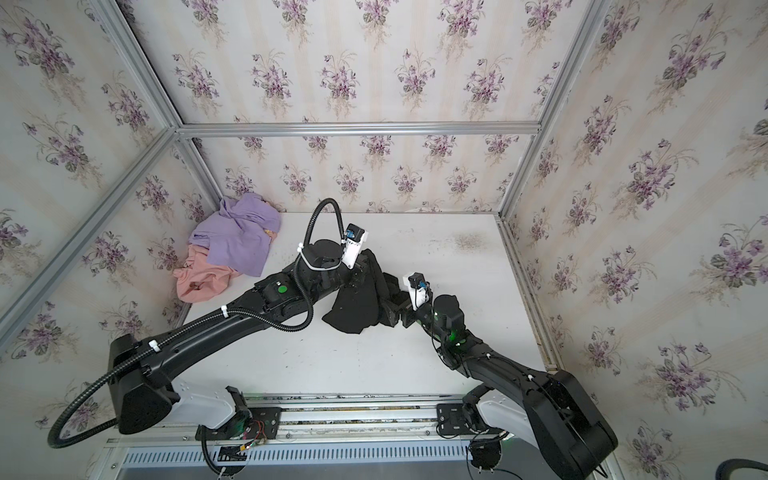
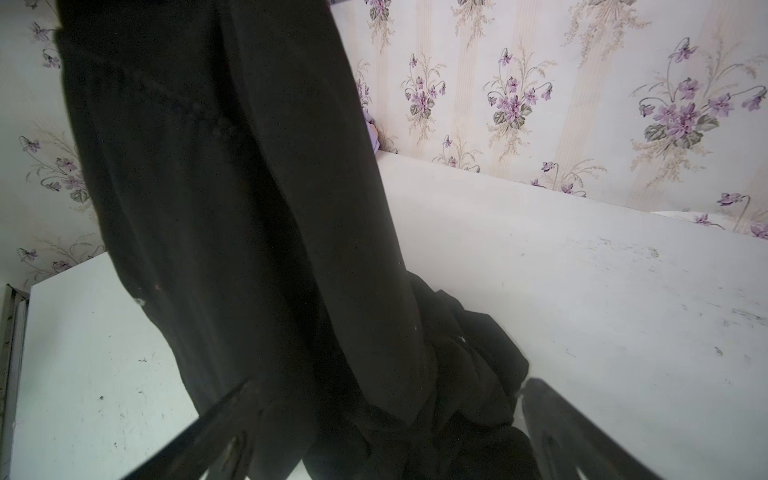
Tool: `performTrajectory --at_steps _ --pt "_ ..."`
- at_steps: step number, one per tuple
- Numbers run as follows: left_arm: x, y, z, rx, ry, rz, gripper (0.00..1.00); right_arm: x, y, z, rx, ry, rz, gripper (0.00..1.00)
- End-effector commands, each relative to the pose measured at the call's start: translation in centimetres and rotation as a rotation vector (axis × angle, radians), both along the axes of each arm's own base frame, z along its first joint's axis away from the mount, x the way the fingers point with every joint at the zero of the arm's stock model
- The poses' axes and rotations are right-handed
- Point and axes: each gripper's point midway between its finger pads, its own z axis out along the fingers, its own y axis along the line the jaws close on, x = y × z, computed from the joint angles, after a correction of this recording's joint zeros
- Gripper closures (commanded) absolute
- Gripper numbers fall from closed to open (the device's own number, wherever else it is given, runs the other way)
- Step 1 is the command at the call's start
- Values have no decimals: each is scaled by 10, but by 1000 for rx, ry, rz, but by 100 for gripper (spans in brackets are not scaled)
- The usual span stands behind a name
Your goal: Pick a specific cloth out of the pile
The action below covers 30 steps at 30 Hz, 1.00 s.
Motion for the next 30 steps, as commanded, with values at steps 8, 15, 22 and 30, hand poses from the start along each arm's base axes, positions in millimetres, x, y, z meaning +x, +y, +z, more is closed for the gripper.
performTrajectory --at_steps 8,15,22,30 --pt "17 -32 -3 -35 18 -33 96 3 -5 7 -11 -55 -31 0" --pt "24 -45 -22 -16 55 -46 96 3 -10 3 -18 -50 -54 0" --pt "32 -62 -30 -21 77 -69 96 4 -10 -1 -22 -35 -57 0" --pt "31 -54 -44 15 89 -47 95 5 0 -4 18 -7 -18 0"
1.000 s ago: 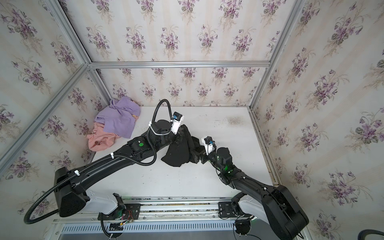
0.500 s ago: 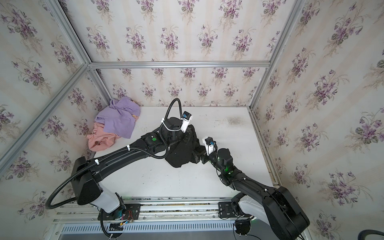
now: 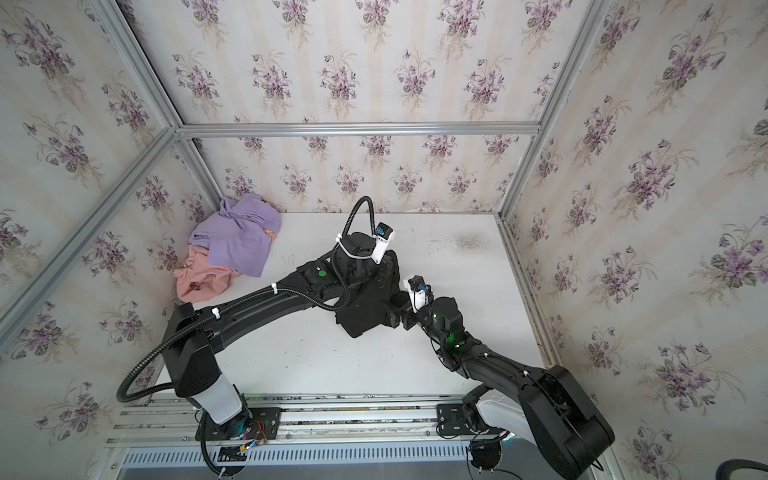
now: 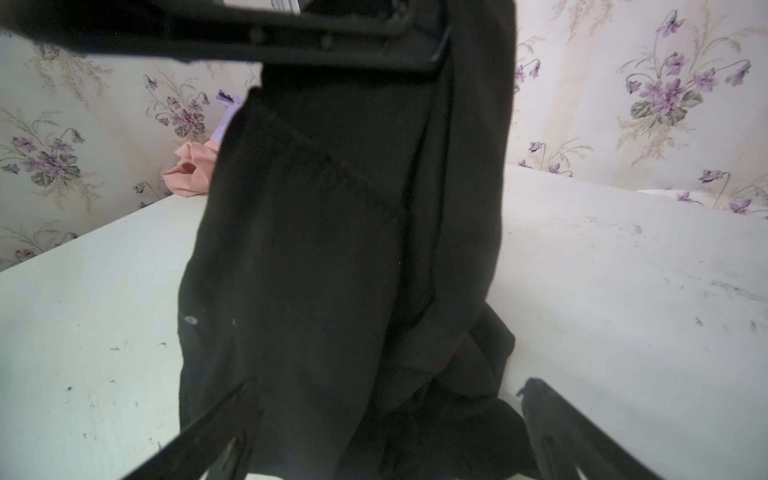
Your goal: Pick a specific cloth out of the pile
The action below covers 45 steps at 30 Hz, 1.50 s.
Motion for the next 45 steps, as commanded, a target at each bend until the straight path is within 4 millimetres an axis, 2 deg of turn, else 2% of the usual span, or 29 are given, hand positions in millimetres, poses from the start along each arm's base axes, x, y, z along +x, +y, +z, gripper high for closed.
performTrajectory --at_steps 1,6,12,16,20,23,26,33,37,45 --pt "1 6 -1 1 -8 25 94 4 6 17 48 -41 12 0" --pt "-5 18 -12 13 12 47 94 8 8 13 46 -21 12 0" --pt "-14 27 -11 -3 26 58 93 10 15 8 83 6 35 0" --pt "-19 41 -15 0 29 92 92 10 16 5 89 20 37 0" --pt "-18 59 -31 29 41 155 91 10 17 1 87 31 37 0" --pt "-10 78 -49 42 73 244 91 9 17 1 95 38 42 0" --pt "-4 88 -67 28 139 275 90 9 17 0 100 45 40 1" --pt "9 82 -84 60 178 279 88 10 15 3 107 41 23 1" --pt "25 75 -89 74 188 290 86 9 14 3 110 41 20 1" --pt "55 48 -101 80 237 258 83 8 9 4 91 35 -2 1"
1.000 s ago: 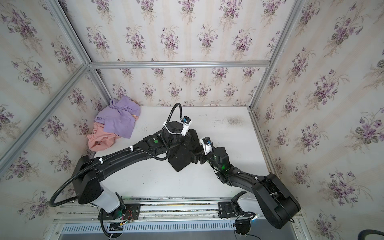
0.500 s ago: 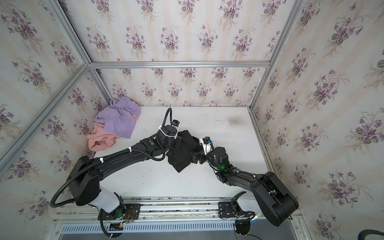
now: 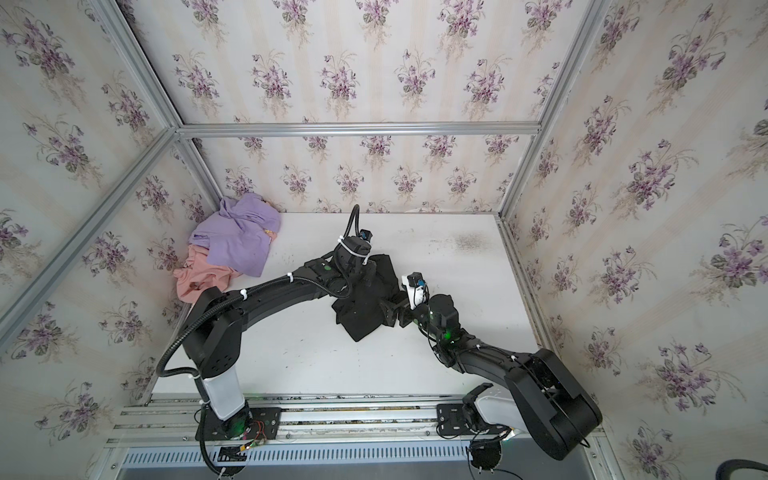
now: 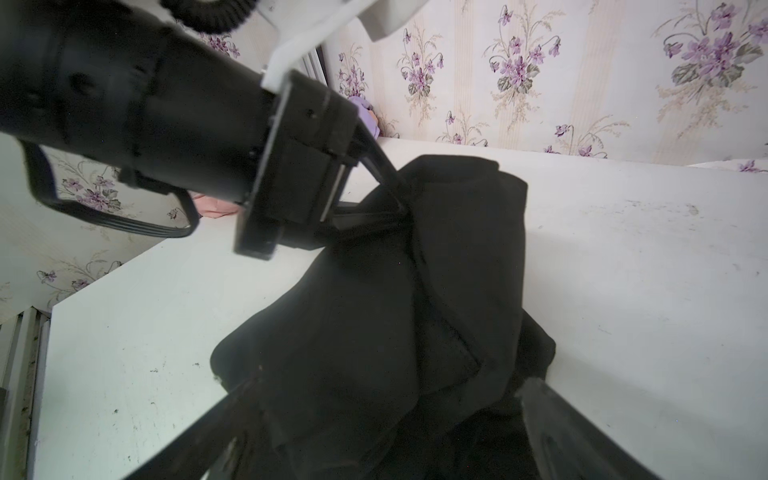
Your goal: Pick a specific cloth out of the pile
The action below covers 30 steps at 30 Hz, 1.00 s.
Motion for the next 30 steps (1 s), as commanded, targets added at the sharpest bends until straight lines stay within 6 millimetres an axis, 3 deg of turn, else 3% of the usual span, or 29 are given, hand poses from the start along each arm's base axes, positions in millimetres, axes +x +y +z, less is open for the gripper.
performTrajectory --at_steps 1,4,10,20,26,30 --pt "4 -11 -5 -6 34 -24 81 4 -4 3 -12 -16 -30 1" --pt "8 -19 -10 -7 47 -43 74 6 -9 -2 -30 -5 -61 1" --pt "6 -17 -11 -1 55 -55 47 7 -14 -4 -49 -6 -89 0" --pt "-12 5 30 -37 -1 -49 14 1 -22 15 -68 -27 -105 0" --pt "-27 13 58 -100 -25 -54 10 -5 -32 37 -79 -63 -136 0" --pt "-36 23 74 -124 -64 -49 10 0 -50 39 -151 -98 -224 0"
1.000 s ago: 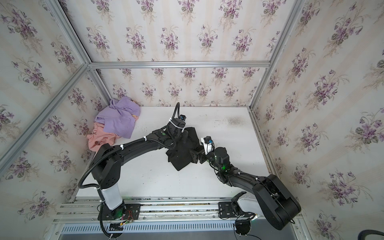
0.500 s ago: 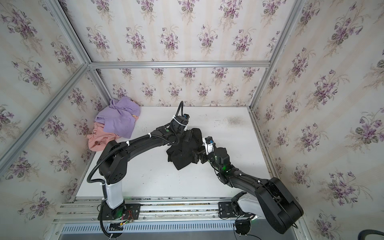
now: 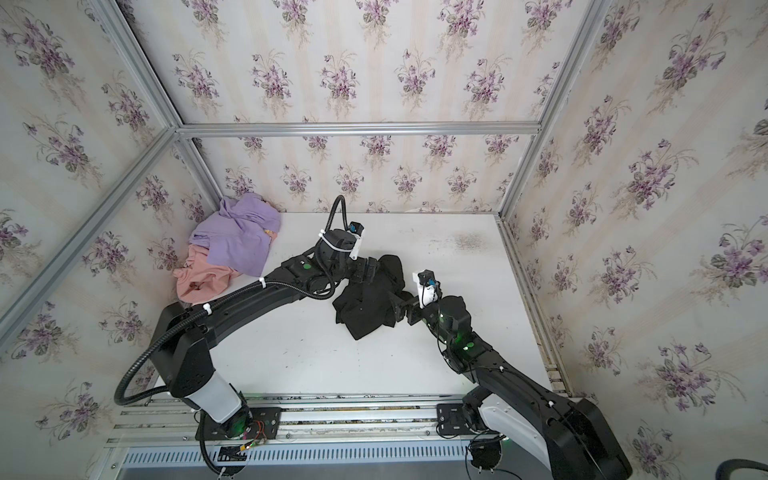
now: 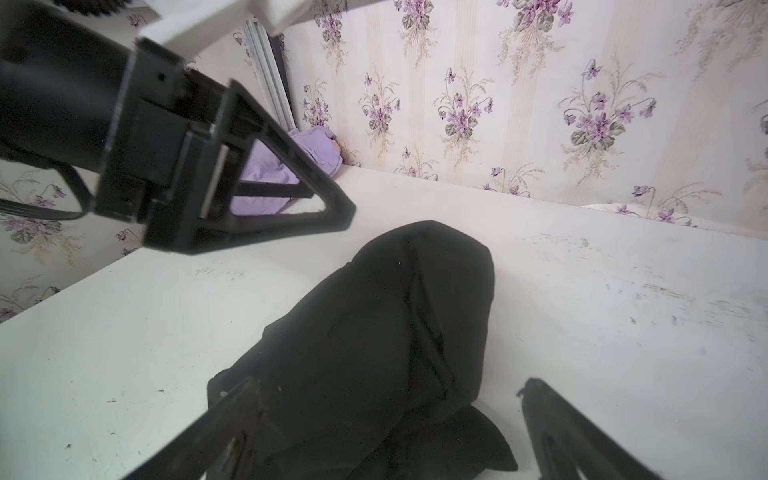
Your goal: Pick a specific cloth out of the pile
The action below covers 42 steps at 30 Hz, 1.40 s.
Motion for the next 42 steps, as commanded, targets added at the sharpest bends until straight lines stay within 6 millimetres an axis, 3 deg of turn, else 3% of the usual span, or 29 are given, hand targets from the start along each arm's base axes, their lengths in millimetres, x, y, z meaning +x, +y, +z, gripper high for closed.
performTrajectory --at_steps 1,5,6,10,14,17,21,27,34,37,40,42 --pt "-5 9 12 -26 -40 13 10 11 -24 -4 -108 -20 -127 0" --pt "-15 42 22 -43 -130 77 10 30 -60 -19 -255 -42 -311 0" --pt "-16 52 21 -43 -152 100 6 36 -68 -18 -281 -51 -366 0" --pt "-23 106 4 40 -267 261 5 51 -82 -23 -416 -101 -440 0" --pt "-25 154 -9 186 -371 340 1 60 -96 -44 -530 -119 -503 0" --pt "-19 195 -21 303 -352 437 1 65 -112 -48 -507 -165 -571 0" --pt "-17 239 -33 317 -332 492 1 64 -140 -53 -432 -192 -644 0" --pt "-11 274 -53 278 -362 462 1 68 -168 -66 -298 -154 -729 0" --pt "-6 295 -56 184 -484 453 1 81 -170 -81 -293 -85 -703 0" --pt "-9 307 -49 46 -536 473 1 84 -171 -84 -301 -65 -710 0" --pt "-8 319 -67 21 -518 524 1 94 -175 -85 -316 -26 -736 0" --pt "-7 319 -69 18 -557 524 1 92 -175 -85 -312 -31 -732 0"
